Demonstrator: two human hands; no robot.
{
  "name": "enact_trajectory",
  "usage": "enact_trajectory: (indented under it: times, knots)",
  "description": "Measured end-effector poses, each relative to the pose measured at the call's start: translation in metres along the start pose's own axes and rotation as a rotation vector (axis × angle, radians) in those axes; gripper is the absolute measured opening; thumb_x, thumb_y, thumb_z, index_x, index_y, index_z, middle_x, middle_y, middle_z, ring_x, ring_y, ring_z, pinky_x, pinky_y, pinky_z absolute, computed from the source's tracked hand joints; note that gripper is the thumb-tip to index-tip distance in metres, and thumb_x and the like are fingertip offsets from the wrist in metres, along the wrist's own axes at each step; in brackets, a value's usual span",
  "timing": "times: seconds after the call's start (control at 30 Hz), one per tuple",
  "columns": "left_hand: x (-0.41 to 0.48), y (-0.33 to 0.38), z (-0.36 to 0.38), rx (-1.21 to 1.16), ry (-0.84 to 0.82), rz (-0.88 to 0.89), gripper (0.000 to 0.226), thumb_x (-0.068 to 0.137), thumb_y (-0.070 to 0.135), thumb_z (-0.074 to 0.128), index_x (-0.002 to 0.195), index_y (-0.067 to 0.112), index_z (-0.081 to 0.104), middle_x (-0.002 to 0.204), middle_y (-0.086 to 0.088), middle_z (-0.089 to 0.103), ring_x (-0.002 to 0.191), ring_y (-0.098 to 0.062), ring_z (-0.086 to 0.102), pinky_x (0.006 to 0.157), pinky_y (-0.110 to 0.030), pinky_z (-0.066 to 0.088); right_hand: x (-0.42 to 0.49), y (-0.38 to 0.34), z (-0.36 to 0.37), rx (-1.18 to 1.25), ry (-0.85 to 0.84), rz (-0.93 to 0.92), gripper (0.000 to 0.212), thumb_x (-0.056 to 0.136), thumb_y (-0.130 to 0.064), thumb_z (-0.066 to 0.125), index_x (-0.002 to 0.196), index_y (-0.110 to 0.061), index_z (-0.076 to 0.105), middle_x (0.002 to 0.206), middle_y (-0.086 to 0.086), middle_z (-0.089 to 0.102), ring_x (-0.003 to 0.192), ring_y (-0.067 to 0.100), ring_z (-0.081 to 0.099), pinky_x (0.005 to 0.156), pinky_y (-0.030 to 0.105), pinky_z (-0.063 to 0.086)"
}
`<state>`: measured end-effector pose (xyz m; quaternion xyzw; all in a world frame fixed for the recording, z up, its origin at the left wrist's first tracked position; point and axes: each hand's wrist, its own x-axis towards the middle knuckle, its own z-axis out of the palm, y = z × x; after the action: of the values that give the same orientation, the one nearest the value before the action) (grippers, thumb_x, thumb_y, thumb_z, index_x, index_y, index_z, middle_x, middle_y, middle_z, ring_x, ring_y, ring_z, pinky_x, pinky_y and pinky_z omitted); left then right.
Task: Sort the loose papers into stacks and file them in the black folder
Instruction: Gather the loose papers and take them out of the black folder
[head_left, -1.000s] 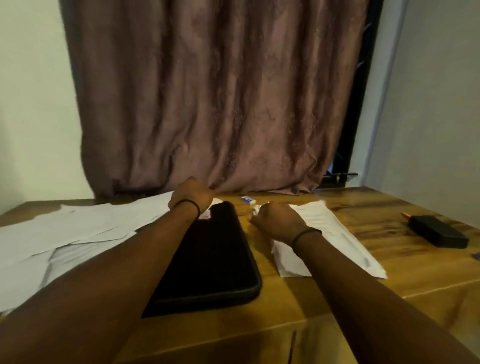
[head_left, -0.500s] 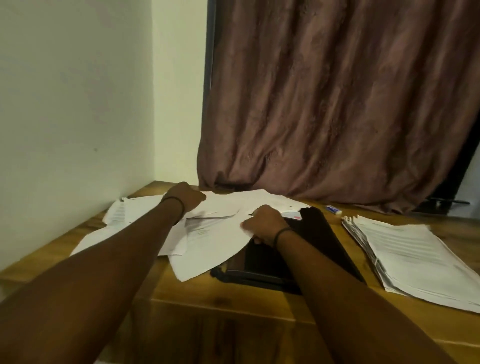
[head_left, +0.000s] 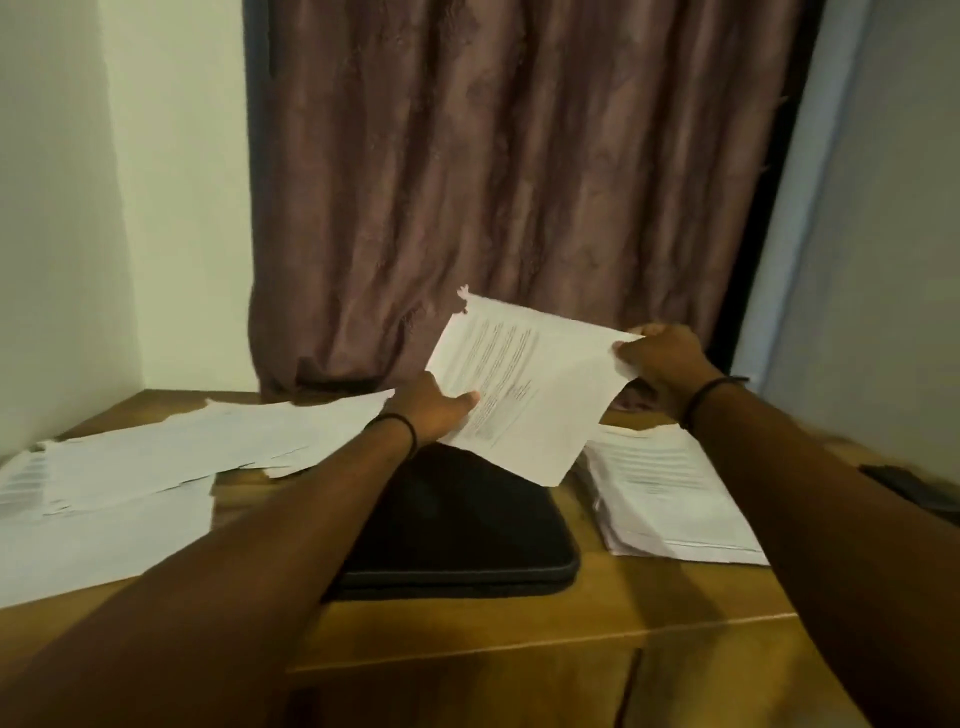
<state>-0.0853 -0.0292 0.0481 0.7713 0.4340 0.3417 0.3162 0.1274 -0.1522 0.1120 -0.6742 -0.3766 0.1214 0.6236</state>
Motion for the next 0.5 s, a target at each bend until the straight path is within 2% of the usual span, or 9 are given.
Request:
enact_trajectory:
  times: [0.07, 0.1, 0.17, 0.23, 0.3, 0.37, 0.43, 0.5]
  knots:
    - [0.007, 0.005, 0.029, -0.093, -0.025, -0.007, 0.045, 0.090, 0.039, 0.066, 0.129, 0.019, 0.056, 0.130, -0.002, 0.062, 0.111, -0.025, 0.062, 0.100, -0.039, 0.050, 0.004, 0.015, -0.030, 0.050, 0.090, 0.054, 0.003, 0.091, -0.002, 0.060, 0.092, 0.001, 0.061, 0.085, 0.021, 0.061, 0.074, 0.040, 0.065, 0.053, 0.046, 0.060]
    - [0.010, 0.011, 0.046, -0.129, -0.056, -0.008, 0.048, 0.089, 0.039, 0.066, 0.132, 0.020, 0.056, 0.131, -0.001, 0.061, 0.112, -0.025, 0.061, 0.101, -0.041, 0.049, 0.005, 0.024, -0.047, 0.024, 0.123, 0.077, 0.002, 0.091, -0.003, 0.059, 0.091, -0.002, 0.061, 0.084, 0.019, 0.060, 0.075, 0.039, 0.066, 0.052, 0.043, 0.060]
    - [0.013, 0.027, 0.083, -0.192, -0.117, -0.001, 0.051, 0.089, 0.039, 0.066, 0.134, 0.017, 0.055, 0.133, 0.000, 0.060, 0.118, -0.025, 0.058, 0.106, -0.041, 0.044, 0.001, 0.044, -0.075, -0.041, 0.174, 0.129, 0.004, 0.091, -0.005, 0.057, 0.094, -0.007, 0.057, 0.083, 0.012, 0.058, 0.064, 0.025, 0.059, 0.039, 0.022, 0.051]
    - [0.015, 0.045, 0.117, -0.190, -0.159, -0.012, 0.052, 0.090, 0.037, 0.064, 0.133, 0.010, 0.054, 0.133, -0.003, 0.059, 0.119, -0.027, 0.056, 0.106, -0.039, 0.044, -0.004, 0.065, -0.095, -0.017, 0.214, 0.174, 0.011, 0.092, -0.003, 0.056, 0.102, -0.007, 0.057, 0.081, 0.009, 0.056, 0.059, 0.017, 0.053, 0.036, 0.017, 0.046]
    - [0.019, 0.060, 0.149, -0.088, -0.199, -0.044, 0.052, 0.092, 0.032, 0.059, 0.136, 0.005, 0.048, 0.137, -0.010, 0.054, 0.121, -0.031, 0.054, 0.103, -0.036, 0.045, -0.006, 0.088, -0.108, -0.007, 0.232, 0.214, 0.019, 0.092, -0.003, 0.056, 0.110, -0.001, 0.060, 0.085, 0.011, 0.057, 0.060, 0.018, 0.054, 0.043, 0.025, 0.052]
    - [0.022, 0.069, 0.171, 0.021, -0.235, -0.041, 0.051, 0.094, 0.025, 0.055, 0.138, 0.002, 0.044, 0.140, -0.016, 0.050, 0.123, -0.034, 0.052, 0.100, -0.034, 0.044, -0.006, 0.112, -0.113, -0.083, 0.249, 0.237, 0.011, 0.093, -0.008, 0.058, 0.099, 0.000, 0.061, 0.087, 0.012, 0.061, 0.062, 0.021, 0.056, 0.056, 0.036, 0.057]
    - [0.027, 0.070, 0.190, 0.115, -0.277, -0.020, 0.049, 0.093, 0.021, 0.054, 0.138, 0.004, 0.044, 0.140, -0.016, 0.050, 0.122, -0.033, 0.053, 0.097, -0.034, 0.045, 0.000, 0.137, -0.119, -0.442, 0.268, 0.206, 0.012, 0.089, -0.020, 0.064, 0.089, -0.008, 0.062, 0.089, 0.013, 0.067, 0.071, 0.025, 0.061, 0.073, 0.044, 0.058]
    - [0.030, 0.065, 0.205, 0.218, -0.295, -0.005, 0.046, 0.092, 0.023, 0.053, 0.135, 0.008, 0.046, 0.138, -0.016, 0.051, 0.120, -0.033, 0.053, 0.097, -0.034, 0.046, 0.001, 0.156, -0.125, -0.889, 0.198, 0.228, 0.022, 0.085, -0.033, 0.065, 0.099, -0.017, 0.063, 0.103, 0.009, 0.067, 0.092, 0.028, 0.062, 0.087, 0.046, 0.053]
